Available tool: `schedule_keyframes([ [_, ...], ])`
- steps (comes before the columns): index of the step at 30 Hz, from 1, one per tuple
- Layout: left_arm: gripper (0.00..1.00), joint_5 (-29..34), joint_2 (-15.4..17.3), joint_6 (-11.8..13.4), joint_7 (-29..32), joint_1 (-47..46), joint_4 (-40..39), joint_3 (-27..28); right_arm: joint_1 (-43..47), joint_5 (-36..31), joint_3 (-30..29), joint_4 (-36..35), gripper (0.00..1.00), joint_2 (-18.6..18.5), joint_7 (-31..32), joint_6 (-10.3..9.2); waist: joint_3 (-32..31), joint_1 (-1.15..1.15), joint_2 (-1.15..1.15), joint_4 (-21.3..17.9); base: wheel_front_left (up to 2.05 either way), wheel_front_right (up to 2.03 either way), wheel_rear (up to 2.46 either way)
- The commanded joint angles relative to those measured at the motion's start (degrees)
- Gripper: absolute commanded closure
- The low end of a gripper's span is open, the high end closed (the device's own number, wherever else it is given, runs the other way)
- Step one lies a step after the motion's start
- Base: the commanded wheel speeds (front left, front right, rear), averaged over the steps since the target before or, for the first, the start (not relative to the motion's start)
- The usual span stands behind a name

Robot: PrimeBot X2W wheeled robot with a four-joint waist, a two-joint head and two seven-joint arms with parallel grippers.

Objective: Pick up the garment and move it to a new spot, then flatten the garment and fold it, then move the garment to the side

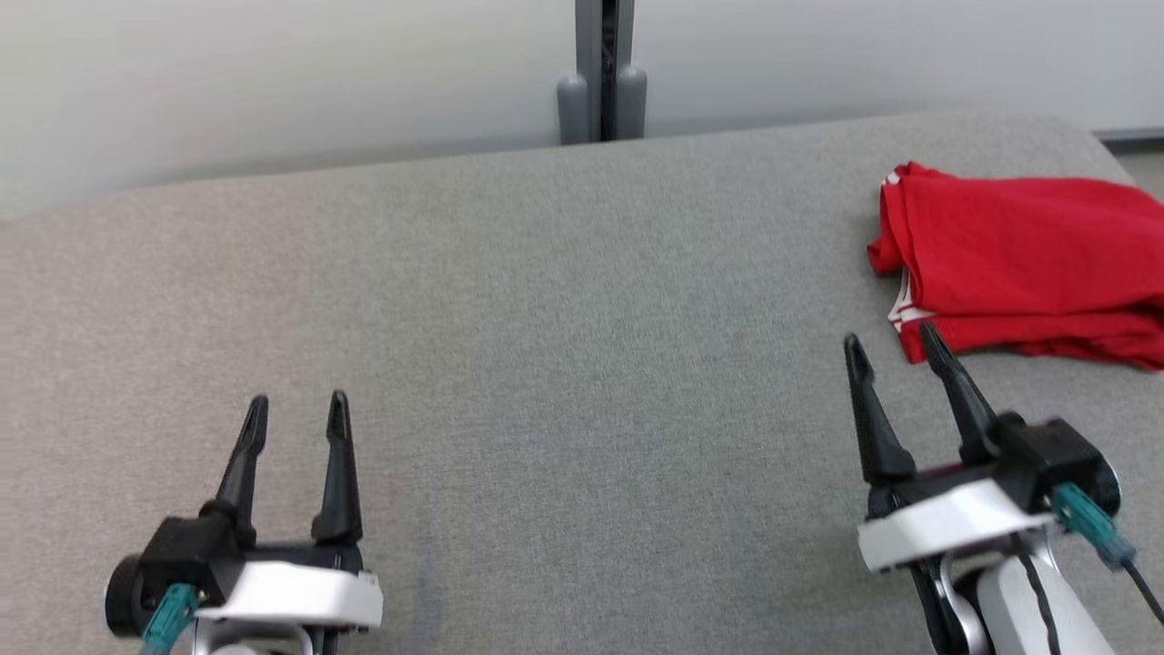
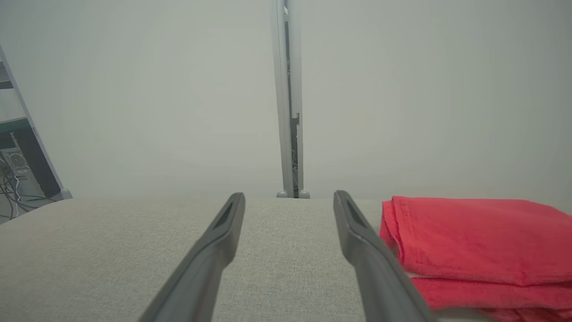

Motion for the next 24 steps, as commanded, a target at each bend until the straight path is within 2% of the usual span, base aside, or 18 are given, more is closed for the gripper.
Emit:
schedule_keyframes([
  [1, 0.00, -0.21, 0.09, -0.74, -0.21, 1.43, 0.57, 0.45, 2.60, 0.64, -0.81, -1.69, 0.00, -0.40, -0.28, 0.02, -3.02, 0.00, 0.00, 1.11, 0.00, 0.00, 0.00],
  [9, 0.00, 2.41, -0.05, -4.32, -0.22, 6.92, 2.45, 0.35, 15.19, 1.72, -4.09, -8.05, 0.00, -0.48, -0.28, 0.02, -7.63, 0.00, 0.00, 2.50, 0.00, 0.00, 0.00],
  [13, 0.00, 2.35, -0.09, -3.76, -0.22, 8.46, 3.12, 0.56, 18.00, 1.15, -3.71, -9.28, 0.00, -0.04, -0.28, 0.02, -8.43, 0.00, 0.00, 2.44, 0.00, 0.00, 0.00],
  [22, 0.00, 3.24, -0.08, -4.45, -0.22, 8.37, 4.31, 0.53, 18.49, 1.25, -3.15, -9.07, 0.00, 0.06, -0.28, 0.02, -8.71, 0.00, 0.00, 2.39, 0.00, 0.00, 0.00],
  [24, 0.00, 3.61, -0.08, -3.97, -0.22, 8.24, 4.15, 0.54, 18.62, 1.25, -3.03, -9.04, 0.00, 0.02, -0.28, 0.02, -8.66, 0.00, 0.00, 2.42, 0.00, 0.00, 0.00],
])
